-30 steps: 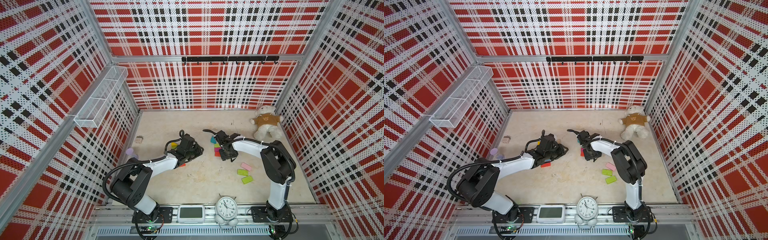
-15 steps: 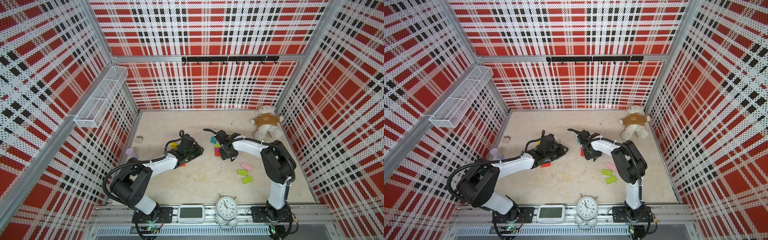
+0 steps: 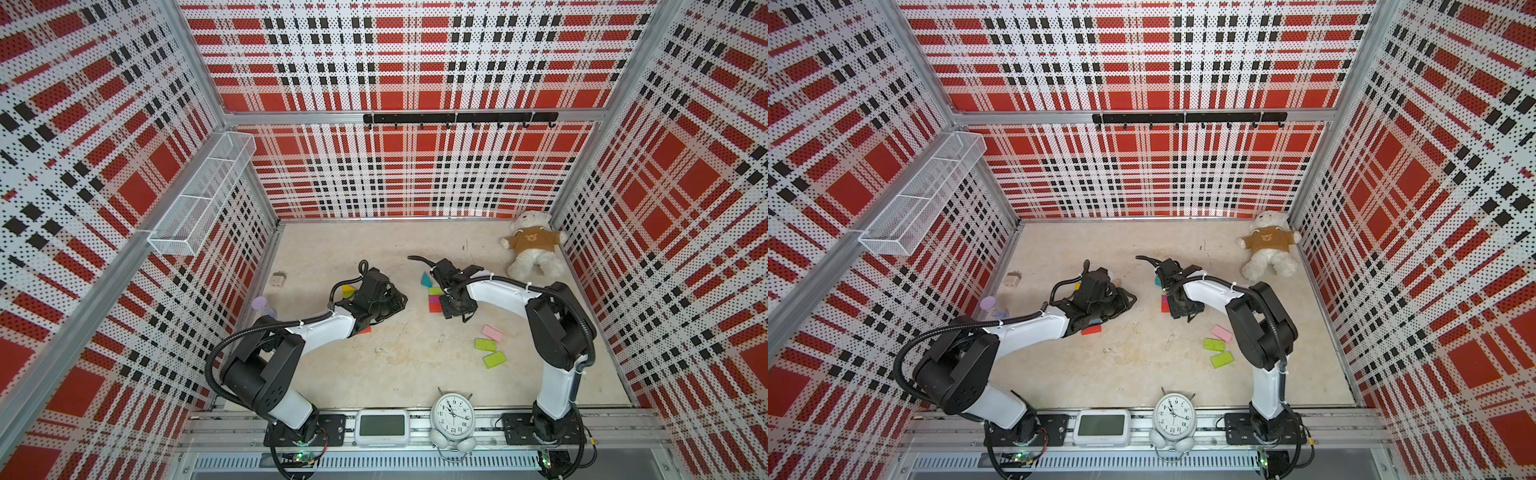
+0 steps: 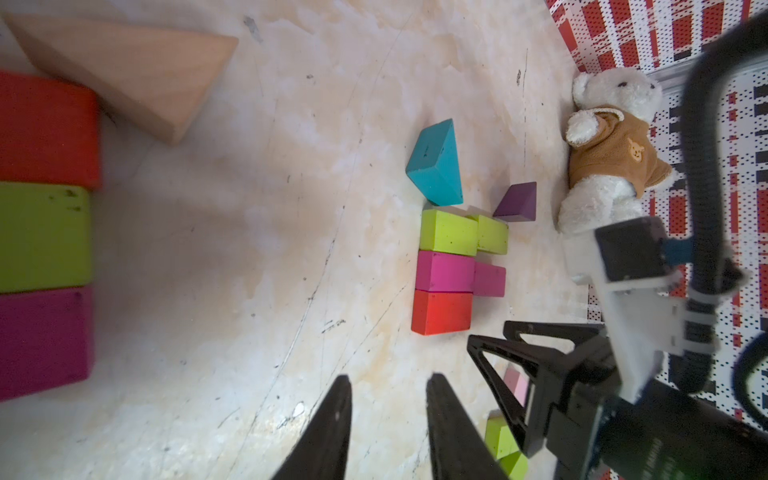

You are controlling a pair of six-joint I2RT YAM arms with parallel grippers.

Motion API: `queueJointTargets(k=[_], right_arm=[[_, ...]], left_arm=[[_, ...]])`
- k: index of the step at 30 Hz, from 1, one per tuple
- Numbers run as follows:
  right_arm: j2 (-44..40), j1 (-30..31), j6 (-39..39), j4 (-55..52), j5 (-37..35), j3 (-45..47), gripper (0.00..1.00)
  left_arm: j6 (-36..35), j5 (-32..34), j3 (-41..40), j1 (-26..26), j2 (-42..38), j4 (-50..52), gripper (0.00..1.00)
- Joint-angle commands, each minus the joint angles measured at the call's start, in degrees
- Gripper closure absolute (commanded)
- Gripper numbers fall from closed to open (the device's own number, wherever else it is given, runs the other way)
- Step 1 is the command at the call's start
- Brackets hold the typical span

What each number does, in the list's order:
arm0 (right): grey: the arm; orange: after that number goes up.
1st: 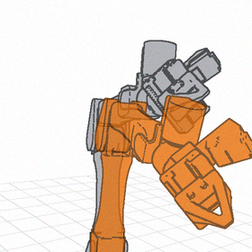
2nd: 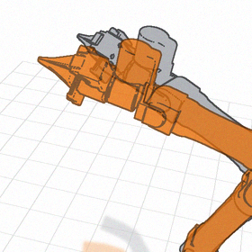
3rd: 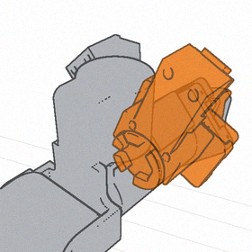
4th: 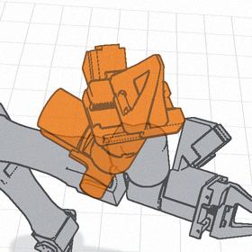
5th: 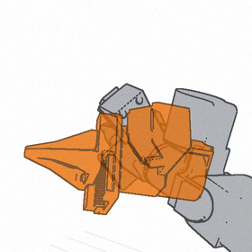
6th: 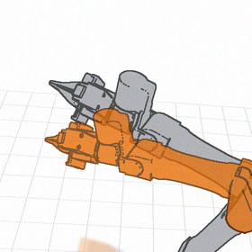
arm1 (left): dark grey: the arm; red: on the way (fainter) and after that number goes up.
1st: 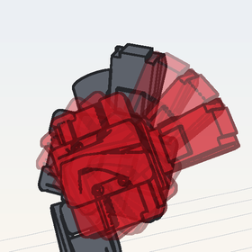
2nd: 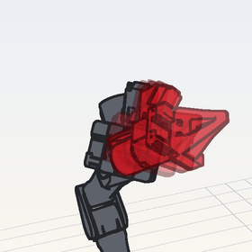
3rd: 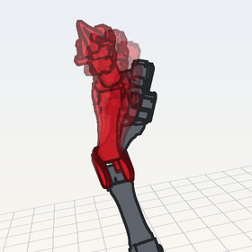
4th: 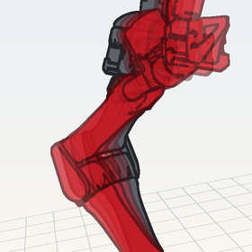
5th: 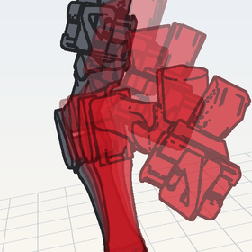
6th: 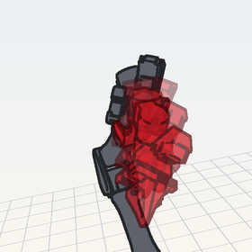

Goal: Assemble a carrot with building blocks
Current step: Assemble the building block at the center of the board.

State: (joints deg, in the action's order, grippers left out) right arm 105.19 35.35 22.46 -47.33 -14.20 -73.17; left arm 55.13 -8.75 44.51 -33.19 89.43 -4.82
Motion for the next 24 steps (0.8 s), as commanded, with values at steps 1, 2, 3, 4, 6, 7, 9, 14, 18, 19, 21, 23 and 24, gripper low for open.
queueJointTargets(k=[1, 2, 3, 4, 6, 7, 9, 14, 18, 19, 21, 23, 24], right_arm=[[-7.90, -1.35, 2.72, -3.57, -0.18, 2.27, 0.38], [-9.60, -2.05, 4.40, -3.97, 0.34, 3.40, 0.33], [-11.35, -2.99, 5.64, -4.26, 1.05, 4.81, 0.28], [-13.30, -4.25, 7.09, -4.27, 2.01, 6.65, 0.23], [-16.83, -6.32, 10.32, -3.14, 3.32, 11.24, 0.18], [-18.44, -7.27, 12.11, -2.41, 3.38, 13.55, 0.17], [-20.50, -8.04, 14.81, -1.34, 4.82, 16.65, 0.15], [-21.93, -9.05, 20.65, -0.38, 3.94, 21.46, 0.11], [-22.79, -9.59, 24.33, 1.34, 3.99, 24.22, 0.10], [-22.92, -9.81, 25.42, 1.57, 2.73, 24.83, 0.10], [-23.42, -10.23, 26.99, 2.60, 2.68, 26.00, 0.09], [-24.03, -10.98, 28.31, 4.24, 3.31, 27.39, 0.10], [-24.15, -11.41, 28.44, 5.10, 3.38, 27.88, 0.11]], left_arm=[[0.59, 0.24, 1.27, -0.01, -0.08, -1.51, 0.65], [0.50, 0.11, 1.37, -0.02, -0.17, -1.51, 0.65], [0.41, 0.01, 1.61, 0.03, -0.12, -1.55, 0.65], [0.24, -0.19, 1.79, 0.10, -0.01, -1.60, 0.64], [-0.11, -0.72, 2.24, 0.23, 0.13, -1.76, 0.64], [-0.29, -0.98, 2.45, 0.35, 0.31, -1.85, 0.64], [-0.52, -1.54, 2.77, 0.51, 0.66, -2.18, 0.63], [-0.82, -3.19, 3.12, 0.90, 1.62, -3.19, 0.63], [-0.64, -3.86, 2.67, 1.06, 2.02, -4.26, 0.63], [-0.55, -3.99, 2.53, 1.04, 2.07, -4.52, 0.63], [-0.51, -4.25, 2.19, 1.17, 2.09, -4.84, 0.63], [-0.29, -4.54, 1.88, 1.32, 2.07, -5.35, 0.63], [-0.25, -4.61, 1.69, 1.46, 2.15, -5.44, 0.63]])
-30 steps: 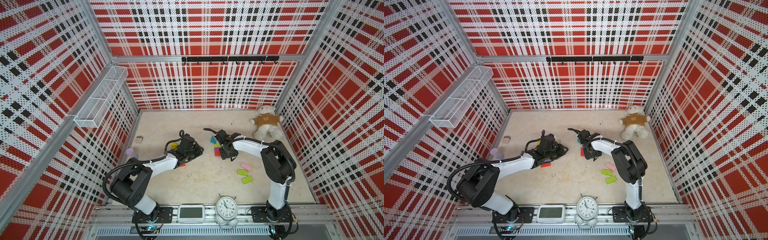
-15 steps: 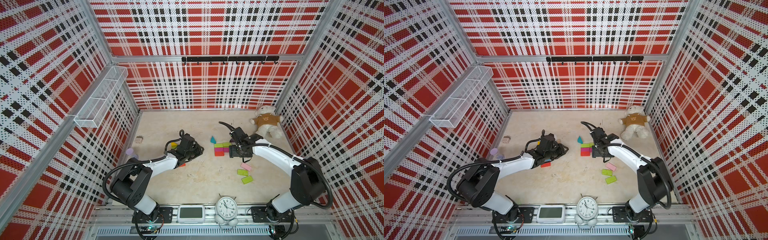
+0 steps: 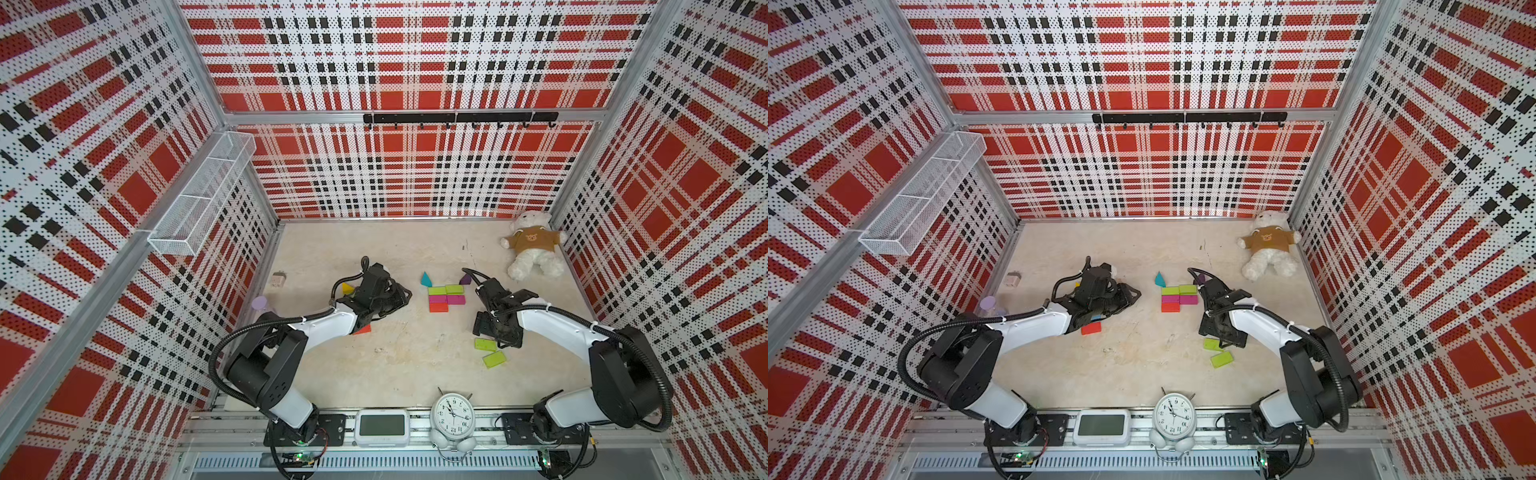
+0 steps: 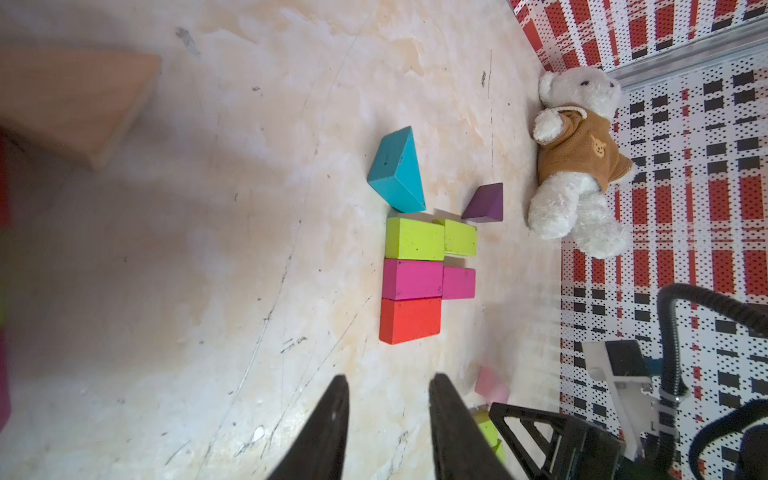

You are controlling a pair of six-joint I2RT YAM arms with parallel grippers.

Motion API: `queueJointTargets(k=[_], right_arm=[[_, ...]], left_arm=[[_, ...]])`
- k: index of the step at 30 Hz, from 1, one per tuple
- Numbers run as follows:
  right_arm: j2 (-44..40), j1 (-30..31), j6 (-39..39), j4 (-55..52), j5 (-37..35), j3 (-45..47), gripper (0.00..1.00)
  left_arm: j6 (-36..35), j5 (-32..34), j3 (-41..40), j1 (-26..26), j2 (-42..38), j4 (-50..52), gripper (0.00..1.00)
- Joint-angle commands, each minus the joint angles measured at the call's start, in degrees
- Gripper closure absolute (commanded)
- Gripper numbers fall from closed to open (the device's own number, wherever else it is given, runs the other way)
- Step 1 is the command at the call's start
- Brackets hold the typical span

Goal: Assemble a carrot with building blocks
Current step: Assemble the building block at the center of the board.

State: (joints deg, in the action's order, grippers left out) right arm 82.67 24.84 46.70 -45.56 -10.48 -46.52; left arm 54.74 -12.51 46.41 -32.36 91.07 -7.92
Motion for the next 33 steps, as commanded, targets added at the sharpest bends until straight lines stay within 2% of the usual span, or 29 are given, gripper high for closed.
queueJointTargets(k=[1, 9, 18, 20, 23, 25, 28, 33], right_arm=[[-1.57, -1.33, 4.58, 3.61, -0.34, 1.43, 0.12], [1.33, -2.43, 4.36, 7.00, 2.17, 1.81, 0.23], [5.08, -2.78, 2.92, 9.30, 3.79, 0.22, 0.24], [5.69, -2.87, 2.73, 9.57, 3.60, 0.12, 0.29], [6.81, -2.87, 1.51, 10.27, 3.76, -0.38, 0.46], [7.93, -2.87, -1.08, 11.50, 4.67, -1.09, 0.52], [9.87, -2.87, -7.10, 13.68, 7.35, -2.44, 0.54], [13.22, -2.71, -15.05, 12.44, 7.53, -6.43, 0.54]], left_arm=[[0.19, -1.00, -0.36, 0.80, 0.51, -2.42, 0.63], [0.19, -1.56, -1.06, 1.73, 0.52, -2.86, 0.63], [0.28, -1.73, -1.57, 2.39, 0.61, -2.81, 0.63], [0.37, -1.69, -1.64, 2.59, 0.60, -2.86, 0.63], [0.45, -1.84, -1.76, 2.74, 0.60, -2.83, 0.63], [0.45, -1.75, -1.93, 2.87, 0.45, -2.88, 0.63], [0.45, -1.64, -2.20, 3.00, 0.27, -2.89, 0.63], [0.45, -1.32, -2.42, 3.01, 0.34, -2.88, 0.63]])
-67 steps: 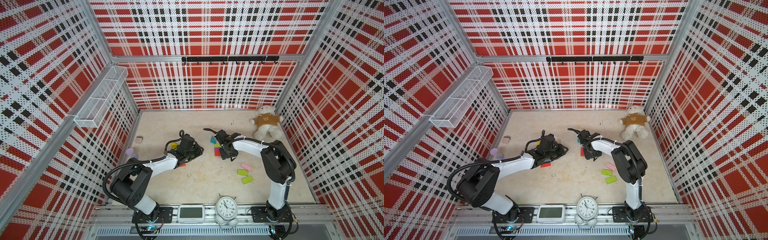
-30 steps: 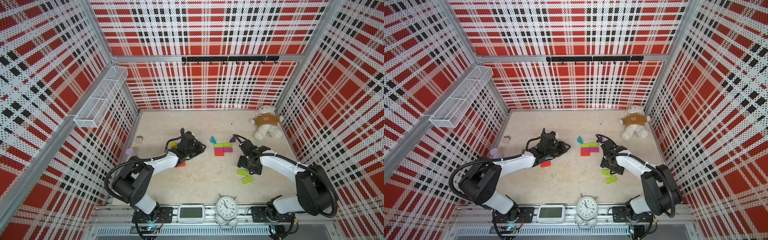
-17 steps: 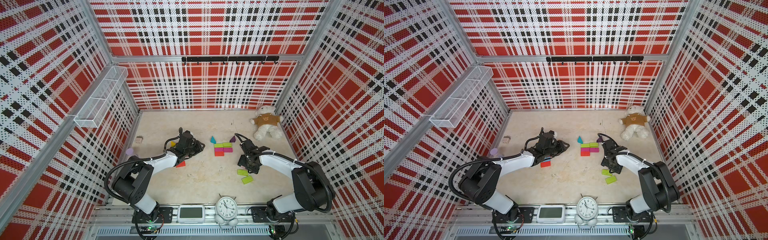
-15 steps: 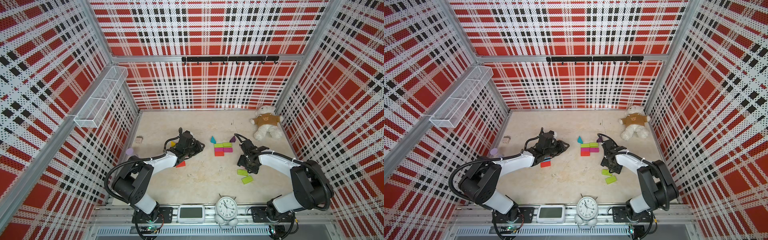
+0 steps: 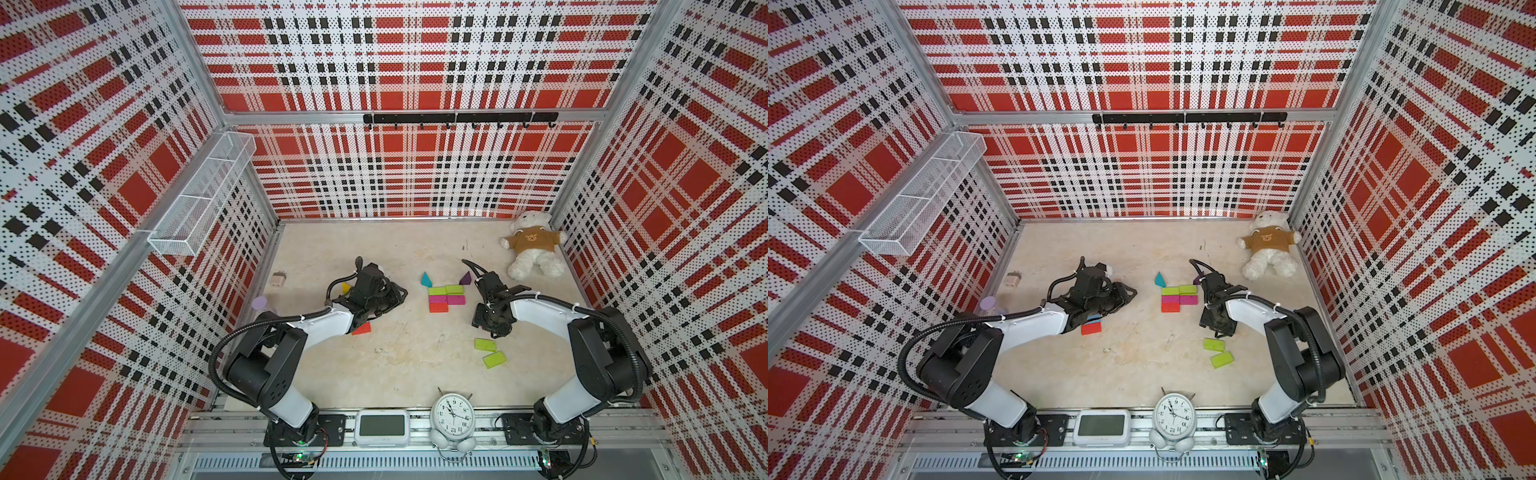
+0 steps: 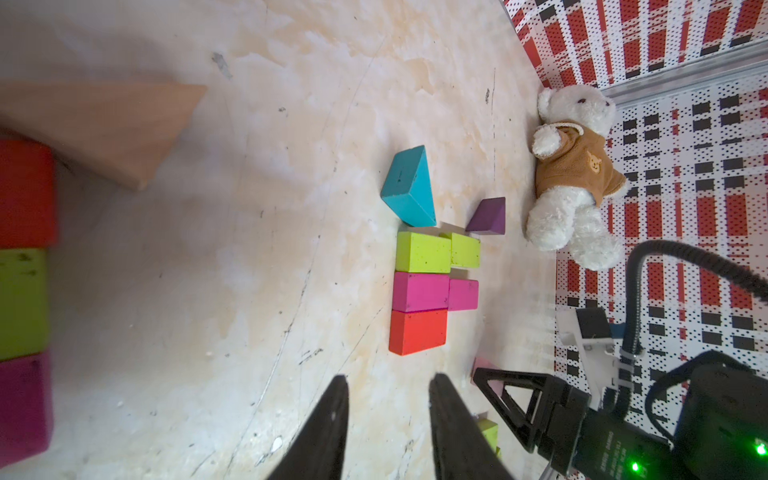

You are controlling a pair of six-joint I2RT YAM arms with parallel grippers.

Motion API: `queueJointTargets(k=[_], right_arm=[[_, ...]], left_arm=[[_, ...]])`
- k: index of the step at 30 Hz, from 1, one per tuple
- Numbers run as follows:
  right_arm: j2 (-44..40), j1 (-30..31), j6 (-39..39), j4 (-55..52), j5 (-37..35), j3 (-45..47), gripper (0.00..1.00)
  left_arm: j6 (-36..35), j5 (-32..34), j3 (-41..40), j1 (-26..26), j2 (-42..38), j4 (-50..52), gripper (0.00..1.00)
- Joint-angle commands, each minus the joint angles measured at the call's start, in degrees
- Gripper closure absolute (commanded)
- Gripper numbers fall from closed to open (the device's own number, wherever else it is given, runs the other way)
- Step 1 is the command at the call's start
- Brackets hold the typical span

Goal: Assemble a carrot with building blocks
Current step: Assemble the building block at the center of the board.

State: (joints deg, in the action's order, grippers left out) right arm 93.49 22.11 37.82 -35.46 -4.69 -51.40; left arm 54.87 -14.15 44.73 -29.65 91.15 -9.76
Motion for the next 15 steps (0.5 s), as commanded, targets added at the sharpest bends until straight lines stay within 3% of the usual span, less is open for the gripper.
queueJointTargets(k=[1, 15], right_arm=[[2.94, 0.25, -7.15, 2.07, 1.74, -2.29, 0.54], [12.11, 5.58, -11.90, 0.83, 0.35, -12.06, 0.54]], left_arm=[[0.41, 0.41, -0.82, 0.33, 0.25, -1.03, 0.63], [1.06, 1.91, -1.00, -0.32, -0.04, -1.04, 0.63]])
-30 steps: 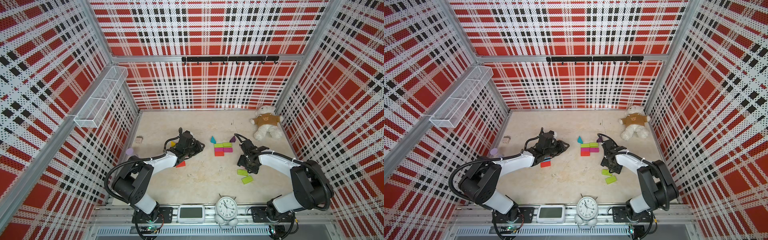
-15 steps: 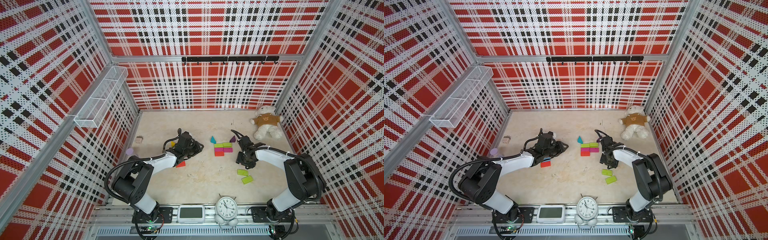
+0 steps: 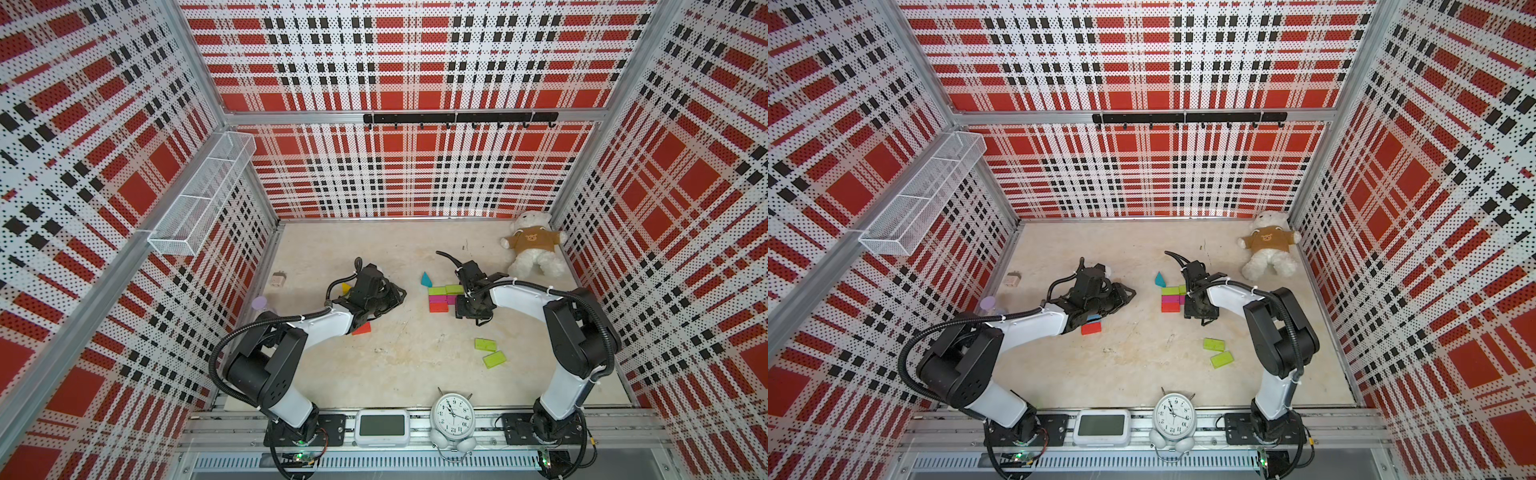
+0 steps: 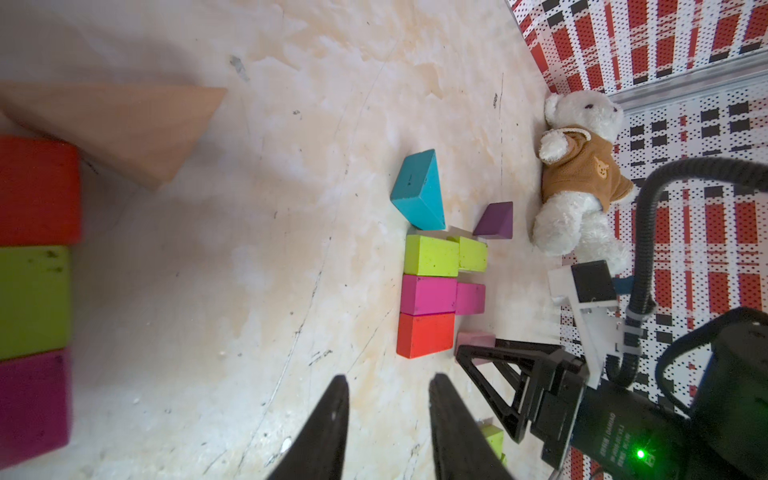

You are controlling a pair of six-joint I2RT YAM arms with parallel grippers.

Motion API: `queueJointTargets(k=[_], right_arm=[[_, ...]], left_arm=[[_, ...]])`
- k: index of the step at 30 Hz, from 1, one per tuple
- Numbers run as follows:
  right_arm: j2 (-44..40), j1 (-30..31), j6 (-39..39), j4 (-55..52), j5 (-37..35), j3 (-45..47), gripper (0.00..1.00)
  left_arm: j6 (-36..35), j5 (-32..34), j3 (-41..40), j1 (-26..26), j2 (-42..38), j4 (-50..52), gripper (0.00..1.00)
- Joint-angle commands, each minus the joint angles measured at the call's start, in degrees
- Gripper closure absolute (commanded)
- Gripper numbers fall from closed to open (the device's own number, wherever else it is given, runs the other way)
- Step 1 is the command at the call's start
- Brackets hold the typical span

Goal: Assemble a carrot with building blocks
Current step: Assemble the building block at the center of the board.

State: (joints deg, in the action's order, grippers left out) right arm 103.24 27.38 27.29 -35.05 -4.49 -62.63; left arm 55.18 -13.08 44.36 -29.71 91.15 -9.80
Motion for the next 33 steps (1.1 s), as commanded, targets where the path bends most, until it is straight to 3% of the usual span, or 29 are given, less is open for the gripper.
queueJointTargets(k=[1, 13, 25, 33], right_arm=[[2.73, 0.27, -1.36, 0.37, 0.31, -1.23, 0.54], [5.42, 1.09, -3.35, 0.16, 1.23, -3.99, 0.53], [3.62, 1.28, -2.48, -0.20, 1.48, -4.34, 0.39], [-1.97, 1.19, -2.07, -1.70, 0.59, -3.66, 0.31]], left_arm=[[0.72, 0.78, -0.59, -0.17, 0.03, -0.95, 0.63], [0.81, 0.95, -0.33, -0.16, 0.61, -1.01, 0.63], [0.98, 0.88, -0.55, -0.17, 0.60, -1.01, 0.63], [0.98, 0.96, -0.44, -0.60, 0.42, -0.96, 0.63]])
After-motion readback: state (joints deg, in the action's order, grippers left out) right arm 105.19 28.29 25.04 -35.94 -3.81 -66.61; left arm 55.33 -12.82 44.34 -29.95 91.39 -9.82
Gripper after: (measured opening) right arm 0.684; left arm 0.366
